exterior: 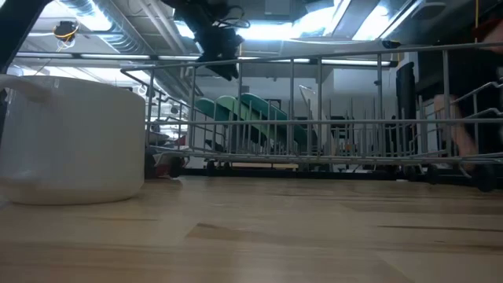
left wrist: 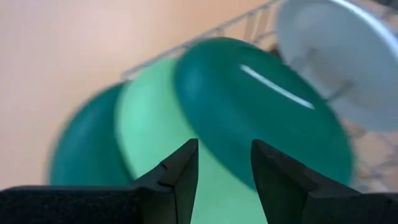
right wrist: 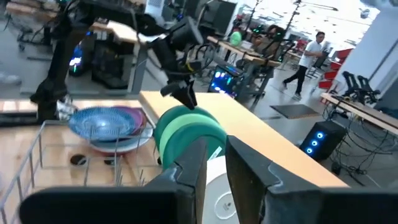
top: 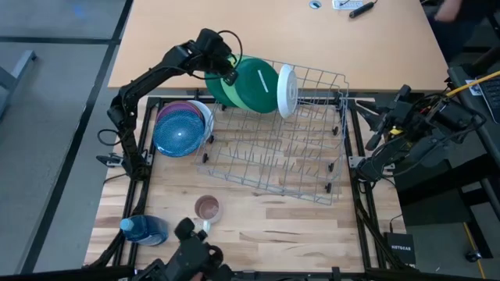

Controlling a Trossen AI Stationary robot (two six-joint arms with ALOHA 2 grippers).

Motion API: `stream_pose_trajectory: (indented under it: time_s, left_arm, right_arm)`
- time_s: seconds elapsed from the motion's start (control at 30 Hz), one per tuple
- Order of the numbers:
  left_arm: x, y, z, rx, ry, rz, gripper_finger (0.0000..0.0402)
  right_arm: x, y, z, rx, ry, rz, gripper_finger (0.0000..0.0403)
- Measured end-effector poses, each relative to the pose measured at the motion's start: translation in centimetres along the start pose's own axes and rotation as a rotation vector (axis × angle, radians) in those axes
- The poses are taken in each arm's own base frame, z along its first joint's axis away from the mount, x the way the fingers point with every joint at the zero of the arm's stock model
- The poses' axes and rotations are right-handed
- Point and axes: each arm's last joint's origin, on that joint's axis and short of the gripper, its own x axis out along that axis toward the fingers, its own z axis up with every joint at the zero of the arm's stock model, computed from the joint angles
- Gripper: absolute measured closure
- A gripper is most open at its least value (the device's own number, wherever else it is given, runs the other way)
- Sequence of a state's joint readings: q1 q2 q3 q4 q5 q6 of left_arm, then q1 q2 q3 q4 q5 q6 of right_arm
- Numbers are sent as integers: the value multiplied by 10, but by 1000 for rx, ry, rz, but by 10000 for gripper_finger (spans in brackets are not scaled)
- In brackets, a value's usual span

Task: Sort dishes
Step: Put the blue plate into the dishwasher rack

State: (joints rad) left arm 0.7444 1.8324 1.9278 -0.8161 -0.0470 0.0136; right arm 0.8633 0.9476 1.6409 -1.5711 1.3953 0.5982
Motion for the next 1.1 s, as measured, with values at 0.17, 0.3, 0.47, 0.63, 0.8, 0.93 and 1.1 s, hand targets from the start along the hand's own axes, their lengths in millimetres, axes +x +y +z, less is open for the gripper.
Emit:
stream_pose_trajectory:
  time_s: [0.17,0.3,0.47,0.63,0.8,0.93,1.1]
  left_arm:
    - [0,11,-2,-24,16,185,266]
    - [-2,20,-5,-94,35,373,266]
    - [-4,31,-11,-83,99,531,266]
    - [-6,47,-20,-95,181,561,266]
    - [-8,62,-27,-109,257,571,266]
    - [-10,71,-33,-125,311,569,266]
    - [-11,79,-37,-190,326,549,266]
  right_arm:
    - [1,4,0,57,-29,-45,338]
    - [4,19,-11,36,-62,-99,338]
    - [11,39,-34,23,-55,-126,338]
    - [23,49,-52,76,-24,-198,338]
    - [37,59,-60,118,39,-261,338]
    - [49,69,-62,154,109,-263,338]
    - [71,89,-60,128,205,-200,338]
